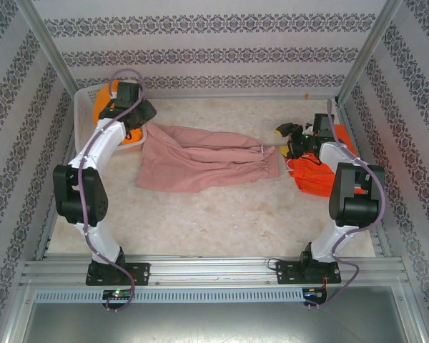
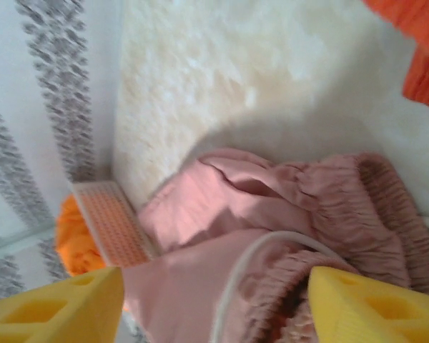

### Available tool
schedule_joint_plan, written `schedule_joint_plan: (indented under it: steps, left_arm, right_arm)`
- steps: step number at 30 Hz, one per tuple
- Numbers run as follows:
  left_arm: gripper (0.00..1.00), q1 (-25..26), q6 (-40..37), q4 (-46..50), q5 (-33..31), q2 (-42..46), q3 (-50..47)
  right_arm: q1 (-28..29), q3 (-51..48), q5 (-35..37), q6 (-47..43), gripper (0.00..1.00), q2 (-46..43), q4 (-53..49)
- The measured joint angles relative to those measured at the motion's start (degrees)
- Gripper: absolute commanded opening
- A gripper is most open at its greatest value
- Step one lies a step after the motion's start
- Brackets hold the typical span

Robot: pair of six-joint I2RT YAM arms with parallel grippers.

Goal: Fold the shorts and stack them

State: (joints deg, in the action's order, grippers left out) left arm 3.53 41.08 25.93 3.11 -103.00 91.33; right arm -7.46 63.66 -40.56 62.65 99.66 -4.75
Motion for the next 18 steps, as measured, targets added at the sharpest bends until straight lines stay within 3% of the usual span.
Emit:
schedule_joint_plan:
  steps: [4, 8, 11, 18]
  left_arm:
    - [0.99, -1.8, 1.2, -2.9, 4.2, 5.6, -1.9]
    - [1.0, -1.3, 2.6, -6.9, 9.2, 17.0, -9.7]
    - [1.0, -0.6, 3.3, -10.2, 12.5, 22.5, -15.8]
    - [1.0, 3.7, 4.3, -16.4, 15.8, 24.0, -33.1]
  right_arm:
    - [0.2, -3.4, 1.9, 2.7, 0.79, -8.5, 2.9]
    - [2.2, -5.9, 3.3, 3.5, 0.81, -17.3, 4.7]
    - [6.0, -7.0, 3.7, 3.5, 0.82, -18.8, 5.5]
    - [19.3, -10.6, 6.3, 3.0, 0.84, -17.9, 4.5]
